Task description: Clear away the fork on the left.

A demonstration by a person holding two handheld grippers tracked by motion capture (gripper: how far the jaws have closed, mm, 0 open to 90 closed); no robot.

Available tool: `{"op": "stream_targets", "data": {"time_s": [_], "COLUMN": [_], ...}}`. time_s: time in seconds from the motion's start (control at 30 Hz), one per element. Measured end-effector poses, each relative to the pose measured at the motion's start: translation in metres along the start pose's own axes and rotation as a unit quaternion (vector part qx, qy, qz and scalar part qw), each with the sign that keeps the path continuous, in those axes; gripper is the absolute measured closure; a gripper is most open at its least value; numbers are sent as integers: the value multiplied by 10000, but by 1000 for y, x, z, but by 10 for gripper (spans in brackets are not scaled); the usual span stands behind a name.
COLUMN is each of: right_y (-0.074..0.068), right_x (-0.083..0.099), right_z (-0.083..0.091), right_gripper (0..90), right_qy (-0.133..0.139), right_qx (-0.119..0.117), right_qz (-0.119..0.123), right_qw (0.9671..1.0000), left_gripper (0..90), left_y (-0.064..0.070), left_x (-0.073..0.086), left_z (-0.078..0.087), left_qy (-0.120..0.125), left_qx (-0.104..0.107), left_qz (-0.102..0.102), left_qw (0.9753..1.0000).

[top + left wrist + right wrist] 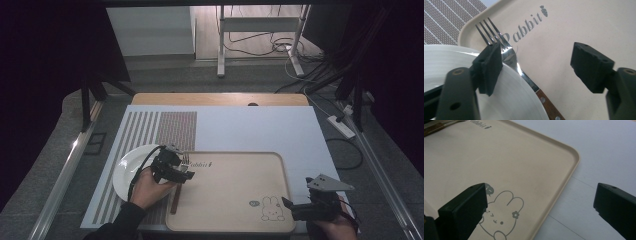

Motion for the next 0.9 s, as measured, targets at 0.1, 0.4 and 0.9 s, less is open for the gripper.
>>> {"op": "stream_targets", "data": {"time_s": [0.1, 0.4, 0.9], "right_y": [0, 0, 0], "right_x": [0, 0, 0], "right_z": [0, 0, 0], "right_gripper": [0, 0, 0], "right_qy": [5, 2, -3], "right_qx": [0, -2, -9], "right_qz": [-3, -3, -12], "right_qw": [10000, 10000, 10000], "left_gripper": [183, 63, 21], "left_y": [-1, -5, -10], "left_x": [2, 10, 20], "left_z": [2, 10, 22], "left_qy": [49, 155, 277], "left_qx": [-12, -8, 16], "left_qz": [-21, -35, -33], "left_qw": [10000, 9999, 9996]}}
Point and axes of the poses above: each handheld gripper's, and its own axes: z roughly backward along the jaws, x roughly out of its underside, y roughly to its right, the point moved 5 cm from there along -z, roughly forward along the jaws, and after that the axes turned 9 degrees about -z, right-handed, at the moved point
